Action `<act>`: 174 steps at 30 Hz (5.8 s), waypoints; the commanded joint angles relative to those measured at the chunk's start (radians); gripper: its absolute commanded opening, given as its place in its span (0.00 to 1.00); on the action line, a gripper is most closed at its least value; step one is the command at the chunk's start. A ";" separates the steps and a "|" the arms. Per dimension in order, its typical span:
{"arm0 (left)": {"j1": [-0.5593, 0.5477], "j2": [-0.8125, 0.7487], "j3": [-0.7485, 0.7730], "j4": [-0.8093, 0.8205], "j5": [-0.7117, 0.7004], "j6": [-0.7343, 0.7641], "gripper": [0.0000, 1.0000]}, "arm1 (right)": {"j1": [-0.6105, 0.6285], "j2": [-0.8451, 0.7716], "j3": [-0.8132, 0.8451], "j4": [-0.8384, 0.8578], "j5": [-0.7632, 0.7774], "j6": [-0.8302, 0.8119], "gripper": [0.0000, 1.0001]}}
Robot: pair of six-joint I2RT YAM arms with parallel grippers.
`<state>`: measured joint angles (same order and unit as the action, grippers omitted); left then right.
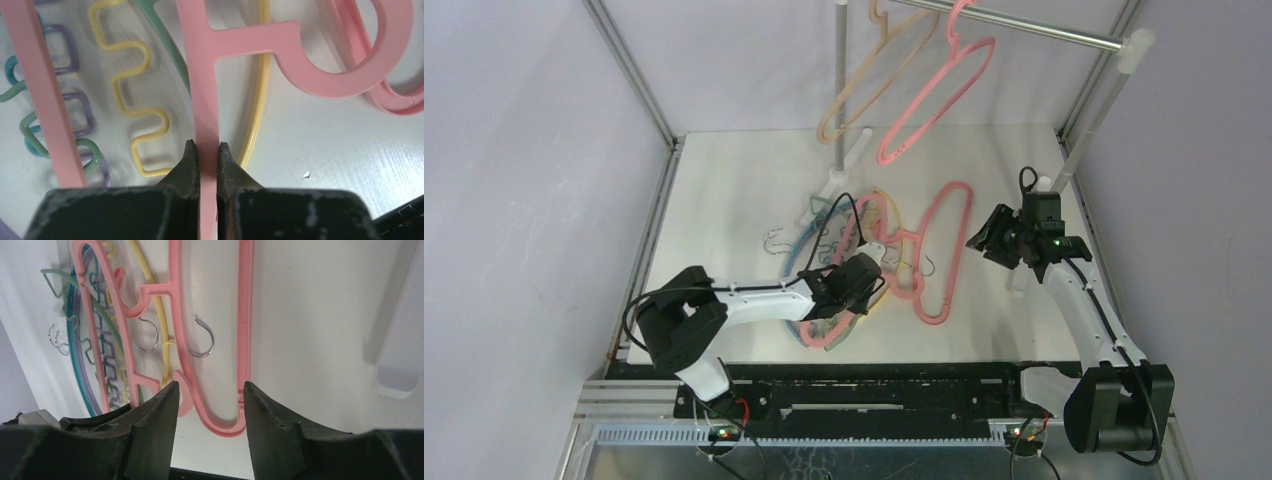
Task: Organize the hangers
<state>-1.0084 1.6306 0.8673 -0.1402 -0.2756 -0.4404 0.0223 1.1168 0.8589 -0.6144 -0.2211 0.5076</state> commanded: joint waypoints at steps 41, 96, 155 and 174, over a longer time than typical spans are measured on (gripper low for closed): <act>0.406 -0.440 0.374 -0.180 1.025 -0.120 0.00 | -0.081 -0.048 0.018 0.036 -0.031 -0.004 0.58; 0.518 0.325 1.407 0.214 0.878 -0.920 0.00 | -0.142 0.069 0.157 0.051 -0.037 0.015 0.57; 0.568 0.191 1.510 -0.547 0.675 -0.340 1.00 | -0.133 0.036 0.138 0.044 -0.061 0.009 0.58; 0.681 -0.384 0.852 -0.590 0.472 -0.017 0.99 | 0.356 0.283 0.170 0.012 0.129 0.027 0.56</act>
<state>-0.3397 1.3060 1.8030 -0.7704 0.2111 -0.5083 0.3069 1.3457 0.9924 -0.6033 -0.1577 0.5232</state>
